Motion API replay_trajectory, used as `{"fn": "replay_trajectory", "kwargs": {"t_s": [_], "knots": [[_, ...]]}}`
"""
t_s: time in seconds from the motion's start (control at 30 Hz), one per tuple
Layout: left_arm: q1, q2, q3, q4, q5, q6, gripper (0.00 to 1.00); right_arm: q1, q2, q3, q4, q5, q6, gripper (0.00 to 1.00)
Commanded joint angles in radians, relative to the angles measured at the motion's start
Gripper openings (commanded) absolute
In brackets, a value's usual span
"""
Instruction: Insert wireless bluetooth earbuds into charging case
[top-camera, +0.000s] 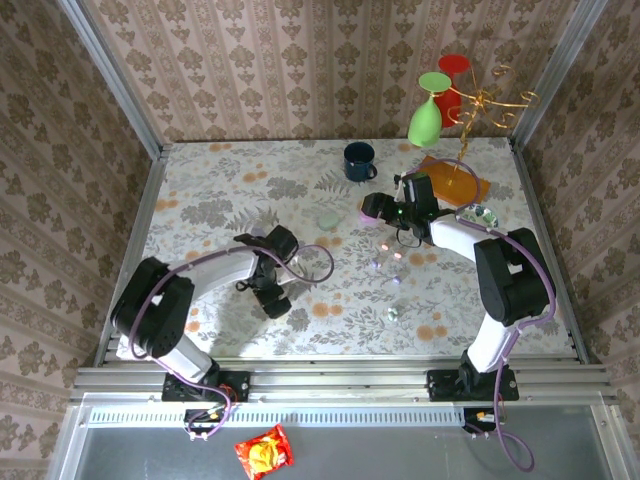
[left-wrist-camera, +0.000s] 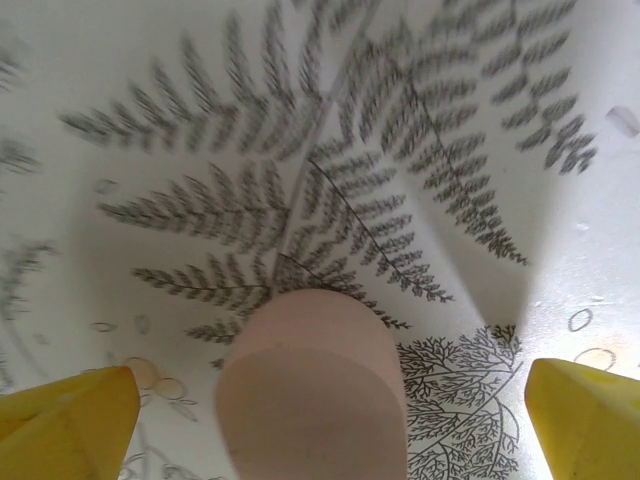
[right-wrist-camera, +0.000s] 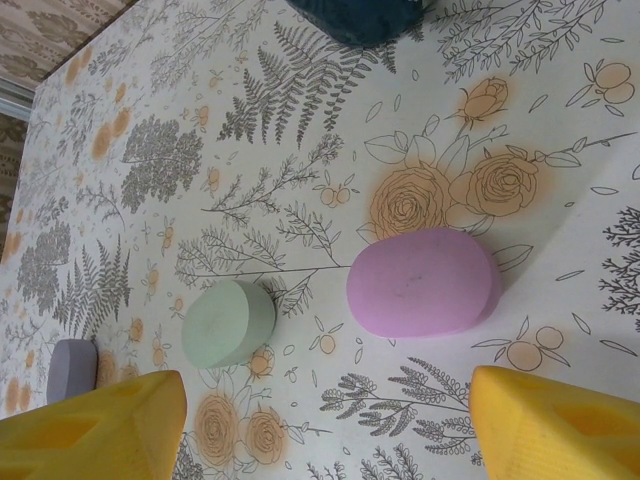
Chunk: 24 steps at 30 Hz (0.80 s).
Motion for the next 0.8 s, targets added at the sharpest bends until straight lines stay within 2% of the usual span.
{"fn": "replay_trajectory", "kwargs": {"t_s": [0.0,0.07,0.17,0.27,0.47,0.6,0.77], "knots": [[-0.003,0.025,0.036,-0.059,-0.011,-0.019,0.87,0.000,-0.032,-0.003,-0.019,0.008,-0.015,0.76],[-0.002,0.034,0.035,-0.058,-0.007,-0.024,0.74,0.001,-0.030,-0.007,-0.018,0.008,-0.013,0.76],[-0.001,0.034,0.032,-0.051,0.009,-0.025,0.64,0.001,-0.028,-0.007,-0.017,0.005,-0.010,0.76],[-0.002,0.032,0.029,-0.047,0.018,-0.026,0.49,0.003,-0.032,-0.007,-0.016,-0.001,-0.004,0.76],[-0.001,0.034,0.039,-0.027,0.052,-0.018,0.32,0.004,-0.067,-0.014,-0.014,-0.014,0.002,0.76],[-0.002,0.020,0.048,-0.001,0.053,0.003,0.32,0.006,-0.112,-0.040,-0.018,-0.043,-0.006,0.76],[-0.002,-0.039,0.064,0.148,0.098,0.012,0.33,0.034,-0.193,-0.068,-0.108,-0.076,-0.096,0.77]]}}
